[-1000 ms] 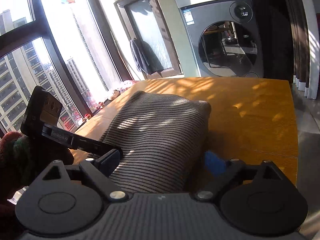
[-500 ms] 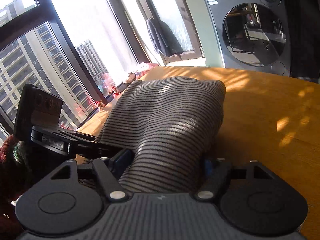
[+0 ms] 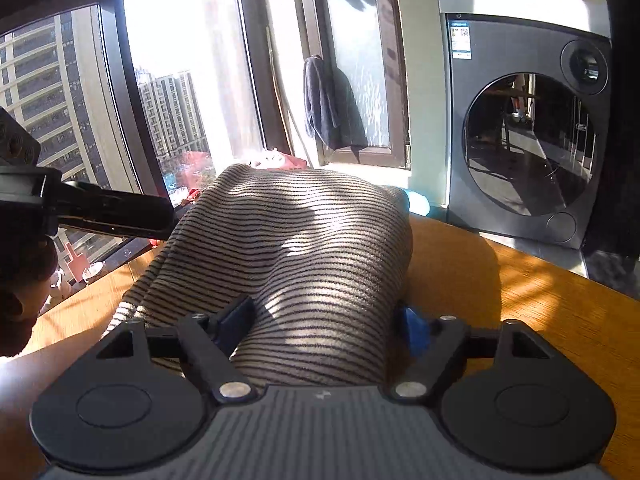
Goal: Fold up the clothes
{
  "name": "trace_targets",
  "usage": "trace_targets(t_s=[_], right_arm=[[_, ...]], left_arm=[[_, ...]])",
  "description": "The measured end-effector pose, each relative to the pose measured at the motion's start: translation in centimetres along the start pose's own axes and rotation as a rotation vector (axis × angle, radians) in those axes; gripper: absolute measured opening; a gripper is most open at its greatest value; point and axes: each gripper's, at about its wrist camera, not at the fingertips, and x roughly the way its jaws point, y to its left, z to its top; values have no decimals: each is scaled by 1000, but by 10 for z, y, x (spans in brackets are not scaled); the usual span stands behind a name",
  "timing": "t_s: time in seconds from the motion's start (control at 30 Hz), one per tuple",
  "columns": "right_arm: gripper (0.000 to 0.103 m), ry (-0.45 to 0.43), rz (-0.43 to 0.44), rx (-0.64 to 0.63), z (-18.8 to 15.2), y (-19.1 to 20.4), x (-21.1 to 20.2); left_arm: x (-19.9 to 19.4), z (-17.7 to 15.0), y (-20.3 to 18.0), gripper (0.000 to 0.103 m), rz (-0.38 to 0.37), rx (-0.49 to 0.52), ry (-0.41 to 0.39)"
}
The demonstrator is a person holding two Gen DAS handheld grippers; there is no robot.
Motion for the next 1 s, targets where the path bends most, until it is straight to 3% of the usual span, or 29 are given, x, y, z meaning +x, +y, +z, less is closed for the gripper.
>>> trace_targets(t_s=[0.07,0.17,0.27,0.33,0.43,0.5,0.57,0.63,0.73,0.83,0.9,1.0], right_arm=[[86,-6,-52,-71,3,11,0],[88,-24,-121,-174,8,30,-5],[85,-89,-155,-305,10,59,-23],[74,-118,-81,-356,13,79,-37],[62,-9,35,-303,13,95,-19],[63,73,49,-311,3,102,6],[72,59,6,-383,-6,109,16],[74,46,-32,-447,-14,115,25],[75,26,34,-302,-5,100,1],[83,-30,47,-155,-5,76,-39],[85,-71,11,-68,-9,54,-63],[83,-59,-39,55,-18,21,-69]], left_arm=[[-1,18,-12,79,-48,32,-56],[31,34,-16,82,-112,18,-6],[75,32,12,77,-30,-68,93],[92,25,37,66,5,-105,106],[98,23,55,63,5,-136,84],[102,24,56,63,29,-118,88],[102,25,52,63,69,-73,87],[101,28,48,63,106,-39,76],[81,27,35,69,118,10,34],[47,17,15,94,137,34,-7],[22,5,8,94,113,-7,0],[5,-20,2,90,0,-101,81]])
